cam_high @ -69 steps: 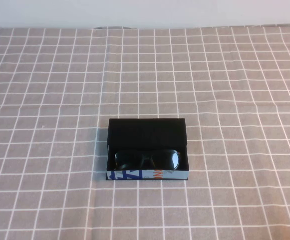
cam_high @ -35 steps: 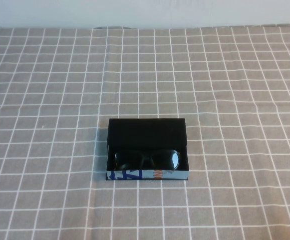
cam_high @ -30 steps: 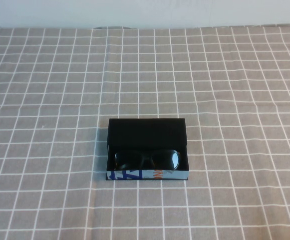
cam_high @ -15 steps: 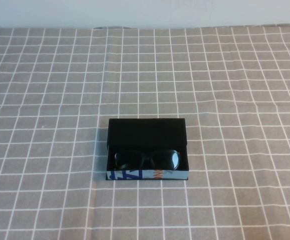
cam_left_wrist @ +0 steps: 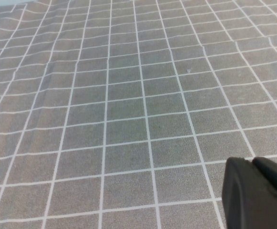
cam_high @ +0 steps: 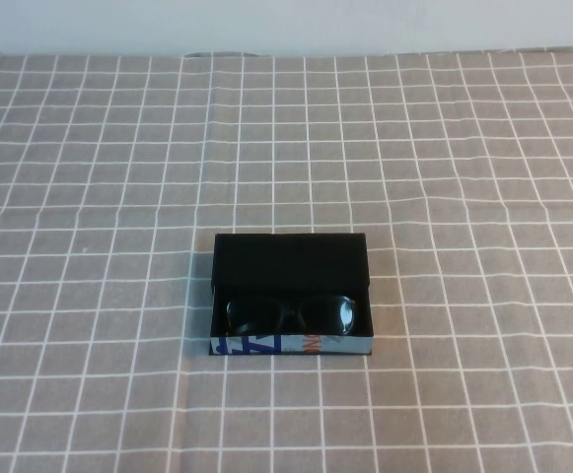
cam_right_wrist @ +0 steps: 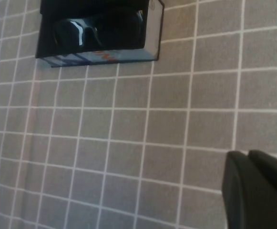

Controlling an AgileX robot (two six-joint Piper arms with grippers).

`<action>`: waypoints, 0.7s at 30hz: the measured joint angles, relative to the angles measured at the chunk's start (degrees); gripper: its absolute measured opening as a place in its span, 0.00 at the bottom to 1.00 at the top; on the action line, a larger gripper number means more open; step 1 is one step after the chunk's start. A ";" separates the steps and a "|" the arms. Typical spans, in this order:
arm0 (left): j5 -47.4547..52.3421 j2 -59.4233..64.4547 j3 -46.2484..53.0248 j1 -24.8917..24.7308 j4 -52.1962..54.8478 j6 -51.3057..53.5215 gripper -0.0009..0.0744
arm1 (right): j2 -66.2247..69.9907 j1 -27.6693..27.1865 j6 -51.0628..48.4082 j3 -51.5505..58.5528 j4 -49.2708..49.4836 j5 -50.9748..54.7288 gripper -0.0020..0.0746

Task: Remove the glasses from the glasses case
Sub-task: Pick up the glasses from the glasses case

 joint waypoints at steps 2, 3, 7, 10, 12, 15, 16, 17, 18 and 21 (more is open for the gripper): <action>0.00 0.00 0.00 0.00 0.00 0.00 0.01 | 5.19 0.00 -2.74 -4.73 -1.07 1.11 0.00; 0.00 0.00 0.00 0.00 0.00 0.00 0.01 | 7.83 0.15 -3.99 -7.32 -1.40 1.53 0.00; 0.00 0.00 0.00 0.00 0.00 0.00 0.01 | 16.49 4.45 -6.81 -16.42 -2.78 1.51 0.00; 0.00 0.00 0.00 0.00 0.00 0.00 0.01 | 21.95 10.93 -7.41 -22.11 -5.73 1.10 0.00; 0.00 0.00 0.00 0.00 0.00 0.00 0.01 | 25.78 16.36 -7.68 -25.73 -8.91 1.10 0.00; 0.00 0.00 0.00 0.00 0.00 0.00 0.01 | 32.88 23.75 -7.97 -31.43 -16.00 1.48 0.00; 0.00 0.00 0.00 0.00 0.00 0.00 0.01 | 35.36 26.15 -8.64 -33.48 -18.59 1.96 0.00; 0.00 0.00 0.00 0.00 0.00 0.00 0.01 | 37.38 27.92 -9.49 -35.49 -20.50 2.29 0.00; 0.00 0.00 0.00 0.00 0.00 0.00 0.01 | 39.84 29.92 -10.92 -37.46 -22.47 2.88 0.00; 0.00 0.00 0.00 0.00 0.00 0.00 0.01 | 46.29 34.00 -17.42 -42.74 -24.47 4.81 0.00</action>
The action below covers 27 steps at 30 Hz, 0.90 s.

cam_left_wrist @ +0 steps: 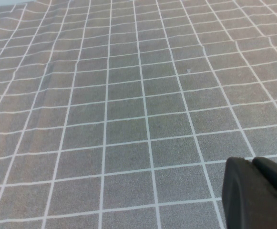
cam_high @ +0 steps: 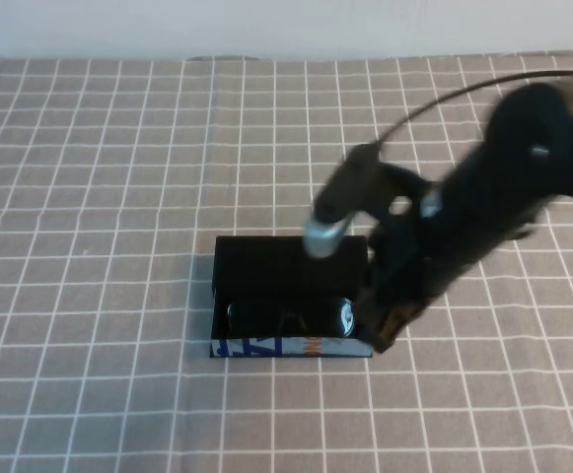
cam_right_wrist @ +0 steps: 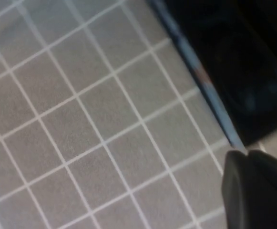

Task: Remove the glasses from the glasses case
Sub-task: Pick up the glasses from the glasses case

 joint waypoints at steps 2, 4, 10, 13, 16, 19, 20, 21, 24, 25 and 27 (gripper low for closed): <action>0.00 0.00 0.00 0.00 0.00 0.00 0.01 | 3.98 1.24 -5.53 -3.28 0.23 0.92 0.01; 0.00 0.00 0.00 0.00 0.00 0.00 0.01 | 7.45 1.95 -10.89 -6.77 0.72 1.81 0.03; 0.00 0.00 0.00 0.00 0.00 0.00 0.01 | 15.75 2.73 -20.39 -15.49 1.05 2.89 0.25; 0.00 0.00 0.00 0.00 0.00 0.00 0.01 | 19.51 2.73 -21.66 -19.12 0.52 2.89 0.39; 0.00 0.00 0.00 0.00 0.00 0.00 0.01 | 23.11 2.73 -22.88 -22.32 -0.96 2.99 0.44; 0.00 0.00 0.00 0.00 0.00 0.00 0.01 | 25.66 2.73 -25.28 -24.49 -1.58 3.72 0.45; 0.00 0.00 0.00 0.00 0.00 0.00 0.01 | 26.26 2.73 -25.81 -24.89 -1.71 4.03 0.45; 0.00 0.00 0.00 0.00 0.00 0.00 0.01 | 26.88 2.73 -26.10 -25.24 -1.81 4.03 0.45; 0.00 0.00 0.00 0.00 0.00 0.00 0.01 | 28.22 2.73 -26.52 -25.62 -2.64 3.91 0.45; 0.00 0.00 0.00 0.00 0.00 0.00 0.01 | 28.42 2.73 -26.60 -25.66 -2.90 3.79 0.45; 0.00 0.00 0.00 0.00 0.00 0.00 0.01 | 28.79 2.73 -26.60 -25.76 -3.38 3.47 0.45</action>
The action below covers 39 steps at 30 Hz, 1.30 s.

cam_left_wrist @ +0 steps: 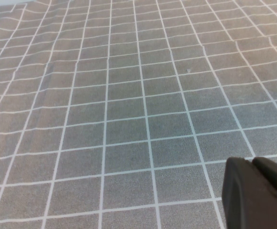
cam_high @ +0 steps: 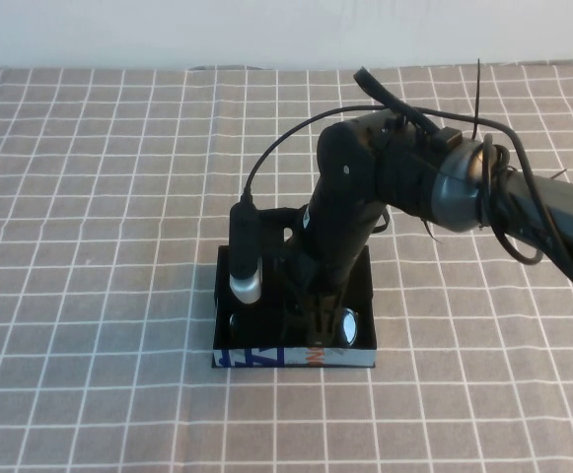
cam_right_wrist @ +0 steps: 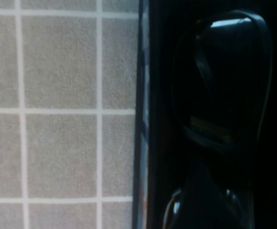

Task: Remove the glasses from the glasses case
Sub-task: Pick up the glasses from the glasses case

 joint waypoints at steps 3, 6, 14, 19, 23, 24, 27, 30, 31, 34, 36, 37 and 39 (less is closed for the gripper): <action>0.00 0.00 0.00 0.00 0.00 0.00 0.01 | 0.15 -0.11 -0.14 0.00 -0.57 0.00 0.45; 0.00 0.00 0.00 0.00 0.00 0.00 0.01 | 0.15 -0.11 -0.14 0.00 -0.99 -0.12 0.45; 0.00 0.00 0.00 0.00 0.00 0.00 0.01 | 0.41 -0.11 -0.14 -0.04 -1.20 -0.65 0.45; 0.00 0.00 0.00 0.00 0.00 0.00 0.01 | 0.82 -0.21 -0.14 -0.40 -0.97 -0.75 0.45; 0.00 0.00 0.00 0.00 0.00 0.00 0.01 | 0.82 -0.21 -0.14 -0.53 -0.31 -0.26 0.42; 0.00 0.00 0.00 0.00 0.00 0.00 0.01 | 0.82 -0.21 -0.14 -0.53 -0.18 -0.03 0.41; 0.00 0.00 0.00 0.00 0.00 0.00 0.01 | 0.71 -0.21 -0.14 -0.53 0.37 0.53 0.40; 0.00 0.00 0.00 0.00 0.00 0.00 0.01 | 0.71 -0.21 -0.14 -0.53 0.74 1.82 0.40; 0.00 0.00 0.00 0.00 0.00 0.00 0.01 | 0.61 -0.21 -0.14 -0.53 0.77 2.10 0.40; 0.00 0.00 0.00 0.00 0.00 0.00 0.01 | 0.64 -0.21 -0.14 -0.53 0.88 2.59 0.40; 0.00 0.00 0.00 0.00 0.00 0.00 0.01 | 0.64 -0.21 -0.14 -0.53 0.88 2.59 0.40; 0.00 0.00 0.00 0.00 0.00 0.00 0.01 | 0.64 -0.21 -0.14 -0.53 0.88 2.36 0.39; 0.00 0.00 0.00 0.00 0.00 0.00 0.01 | 0.64 -0.21 -0.14 -0.53 0.88 1.75 0.39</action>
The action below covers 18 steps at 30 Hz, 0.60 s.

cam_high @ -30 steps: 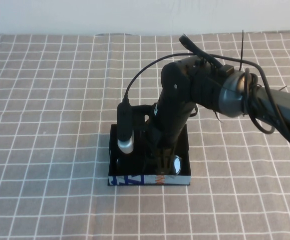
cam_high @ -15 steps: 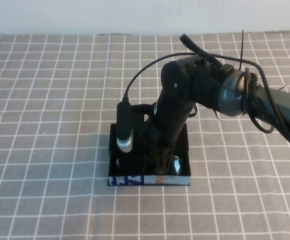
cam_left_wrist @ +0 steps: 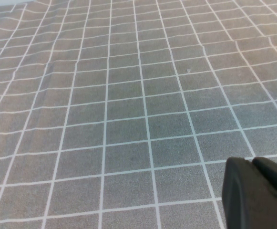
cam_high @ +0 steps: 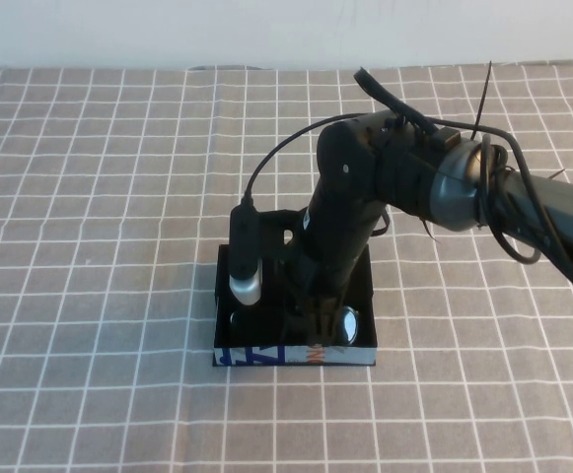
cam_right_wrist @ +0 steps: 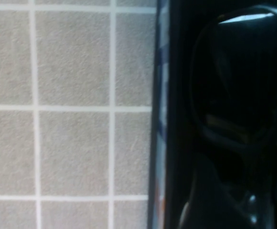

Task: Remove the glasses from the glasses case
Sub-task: Pick up the glasses from the glasses case

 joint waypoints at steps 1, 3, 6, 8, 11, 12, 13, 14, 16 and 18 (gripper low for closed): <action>0.00 0.00 0.00 0.00 0.00 0.00 0.01 | 0.00 0.00 0.00 0.00 0.00 -0.48 0.39; 0.00 0.00 0.00 0.00 0.00 0.00 0.01 | 0.00 0.00 0.00 0.00 0.00 -1.01 0.39; 0.00 0.00 0.00 0.00 0.00 0.00 0.01 | 0.00 0.00 0.00 0.00 -0.38 -1.30 0.39; 0.00 0.00 0.00 0.00 0.00 0.00 0.01 | 0.00 0.00 0.00 0.00 -0.53 -1.30 0.39; 0.00 0.00 0.00 0.00 0.00 0.00 0.01 | 0.44 0.00 0.00 0.00 -0.53 -1.30 0.39; 0.00 0.00 0.00 0.00 0.00 0.00 0.01 | 0.57 0.00 0.00 0.00 -0.53 -1.30 0.39; 0.00 0.00 0.00 0.00 0.03 0.00 0.01 | 0.70 0.00 0.00 0.00 -0.53 -1.30 0.39; 0.00 0.00 0.00 0.00 0.03 0.00 0.01 | 0.83 0.00 0.00 0.00 -0.53 -1.30 0.39; 0.00 0.00 0.00 0.00 0.03 0.00 0.01 | 1.15 0.00 0.00 0.00 -0.53 -1.30 0.39; 0.00 0.00 0.00 0.00 0.03 0.00 0.01 | 1.39 0.00 0.00 0.00 -0.53 -1.30 0.39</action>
